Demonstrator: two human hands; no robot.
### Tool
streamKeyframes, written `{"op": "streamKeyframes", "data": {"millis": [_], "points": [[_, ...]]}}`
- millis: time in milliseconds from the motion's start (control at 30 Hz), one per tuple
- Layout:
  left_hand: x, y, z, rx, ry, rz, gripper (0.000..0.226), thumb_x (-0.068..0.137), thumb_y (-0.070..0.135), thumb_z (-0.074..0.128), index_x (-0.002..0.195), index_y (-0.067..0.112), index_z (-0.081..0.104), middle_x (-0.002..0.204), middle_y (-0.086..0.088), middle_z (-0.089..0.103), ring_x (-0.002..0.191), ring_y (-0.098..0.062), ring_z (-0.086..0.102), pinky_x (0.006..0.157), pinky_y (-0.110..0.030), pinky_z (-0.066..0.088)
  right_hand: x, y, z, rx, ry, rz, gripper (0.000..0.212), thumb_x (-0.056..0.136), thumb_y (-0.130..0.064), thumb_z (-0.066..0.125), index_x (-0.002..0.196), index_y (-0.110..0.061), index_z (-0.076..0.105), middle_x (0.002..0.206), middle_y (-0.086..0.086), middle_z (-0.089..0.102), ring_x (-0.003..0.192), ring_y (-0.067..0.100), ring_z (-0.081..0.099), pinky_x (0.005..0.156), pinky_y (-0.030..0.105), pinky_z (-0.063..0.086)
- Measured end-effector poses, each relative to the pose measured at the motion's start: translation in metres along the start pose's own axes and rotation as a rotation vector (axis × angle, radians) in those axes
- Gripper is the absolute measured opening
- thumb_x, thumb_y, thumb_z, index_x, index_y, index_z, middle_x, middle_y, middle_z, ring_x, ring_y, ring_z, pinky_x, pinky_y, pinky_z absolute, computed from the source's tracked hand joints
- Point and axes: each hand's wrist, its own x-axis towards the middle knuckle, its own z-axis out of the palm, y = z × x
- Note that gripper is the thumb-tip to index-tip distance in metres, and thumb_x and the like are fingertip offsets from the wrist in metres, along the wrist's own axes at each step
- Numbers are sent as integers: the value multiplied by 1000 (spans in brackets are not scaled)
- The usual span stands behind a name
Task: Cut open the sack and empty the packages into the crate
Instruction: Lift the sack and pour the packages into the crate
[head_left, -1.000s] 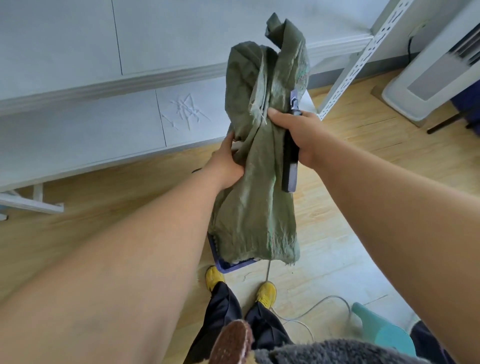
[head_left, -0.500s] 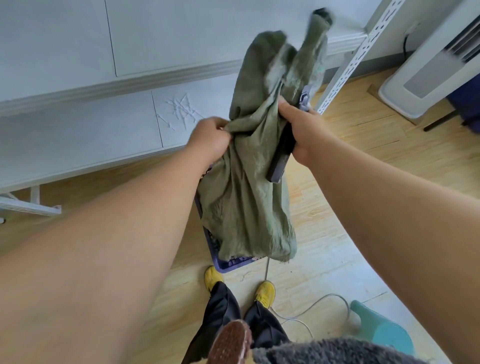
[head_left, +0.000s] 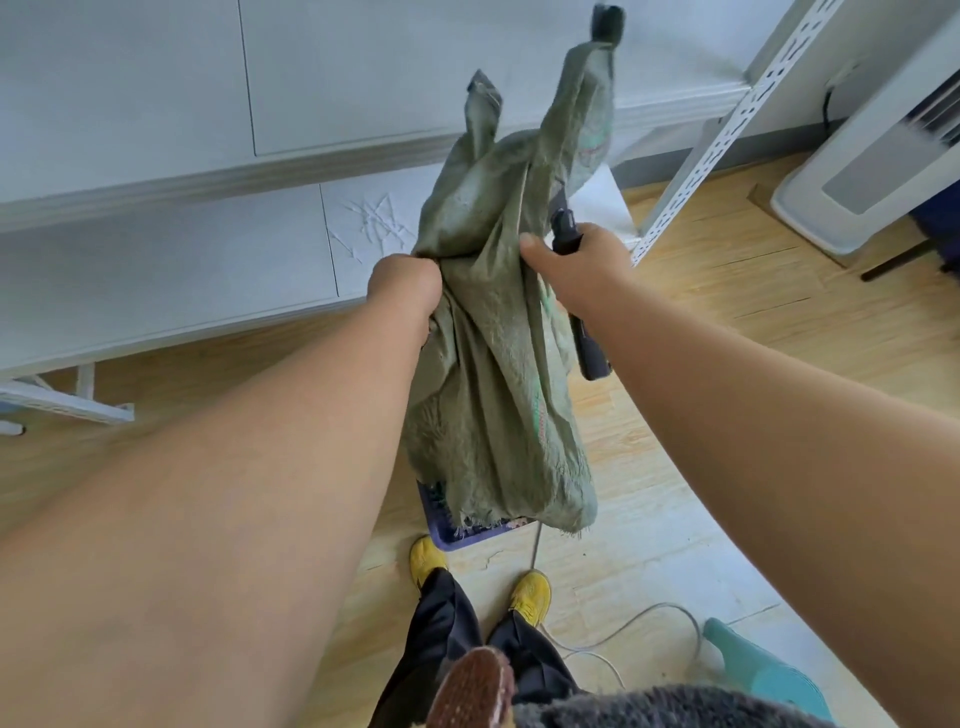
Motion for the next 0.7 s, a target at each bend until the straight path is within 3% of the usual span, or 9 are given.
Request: {"op": "streamKeyframes", "data": {"millis": [67,167,267,367,433,500,567,633,700], "points": [[3,2,-1,-66,-31,-61,22,91,15,49,110,10,60,107,-14,65,93,-31,65,83,-47,55,-8,0,5,51,-115,-66,30,78,-52,72,85,-28,56,80,-7,60,74,13,58,68,32,51],[-12,6,4,3,-291,-71,14,95,21,50,91,16,62,86,-4,68,73,-18,65,71,-33,57,-18,5,21,-25,-213,-96,65,67,-46,83,119,-17,56,104,-4,62,94,16,58,80,31,48],[-26,13,2,223,-583,28,13,92,30,58,95,21,67,82,7,69,65,-6,64,54,-16,51,-15,14,26,-29,-52,-39,57,67,-39,84,109,-13,58,97,-2,62,90,18,59,73,30,45],[-28,13,-7,205,-749,107,15,91,24,61,103,19,68,80,9,72,64,1,67,50,-11,48,-11,23,24,138,5,37,35,71,-30,81,98,-17,63,84,-5,65,84,18,64,72,31,52],[-21,1,-9,64,-667,156,18,91,13,59,107,17,68,85,6,72,75,-3,68,62,-17,53,-10,26,25,184,32,45,27,73,-28,79,93,-21,62,79,-9,63,79,14,63,67,28,50],[-12,-19,-9,23,-442,188,27,90,4,52,105,21,67,99,2,70,95,-13,65,79,-26,55,-9,26,25,239,61,81,25,74,-28,78,92,-19,64,80,-6,64,78,16,63,71,32,53],[-4,-40,-9,291,-272,273,39,87,0,51,118,22,60,120,-2,63,104,-20,60,84,-31,52,-8,26,21,265,35,130,27,74,-28,78,95,-15,66,80,-2,65,74,19,62,72,36,56],[-2,-59,-5,616,-333,346,62,85,6,60,141,25,42,138,-2,50,113,-24,56,90,-30,48,-9,24,15,293,-30,141,26,74,-29,80,93,-15,67,74,-3,65,62,13,59,60,29,52],[-3,-71,3,749,-371,407,65,85,20,65,144,23,38,140,-4,49,121,-28,52,95,-29,42,-15,24,11,324,-101,127,23,73,-28,81,89,-17,68,68,-5,66,50,7,58,51,22,48]]}}
